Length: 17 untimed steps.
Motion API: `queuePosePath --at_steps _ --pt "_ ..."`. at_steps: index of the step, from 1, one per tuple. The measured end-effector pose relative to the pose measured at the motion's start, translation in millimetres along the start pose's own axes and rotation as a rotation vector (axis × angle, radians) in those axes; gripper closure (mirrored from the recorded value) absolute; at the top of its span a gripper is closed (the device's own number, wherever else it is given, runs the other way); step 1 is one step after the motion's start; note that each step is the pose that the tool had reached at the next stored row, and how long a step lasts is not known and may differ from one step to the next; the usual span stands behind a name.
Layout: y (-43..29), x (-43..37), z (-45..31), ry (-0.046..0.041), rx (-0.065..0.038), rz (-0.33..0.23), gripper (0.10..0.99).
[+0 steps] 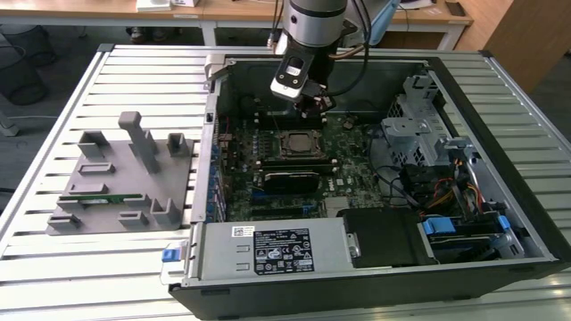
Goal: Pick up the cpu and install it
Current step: 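Install the first cpu locking lever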
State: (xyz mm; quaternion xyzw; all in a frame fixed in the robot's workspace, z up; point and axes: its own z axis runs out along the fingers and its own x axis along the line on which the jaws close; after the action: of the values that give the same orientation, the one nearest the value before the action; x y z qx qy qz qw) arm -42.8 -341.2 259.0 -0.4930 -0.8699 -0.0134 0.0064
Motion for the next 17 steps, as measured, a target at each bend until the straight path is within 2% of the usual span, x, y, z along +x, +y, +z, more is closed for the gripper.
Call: queuePosePath --at_steps 17 --pt "0.0 0.0 0.0 0.0014 0.002 -0.085 0.980"
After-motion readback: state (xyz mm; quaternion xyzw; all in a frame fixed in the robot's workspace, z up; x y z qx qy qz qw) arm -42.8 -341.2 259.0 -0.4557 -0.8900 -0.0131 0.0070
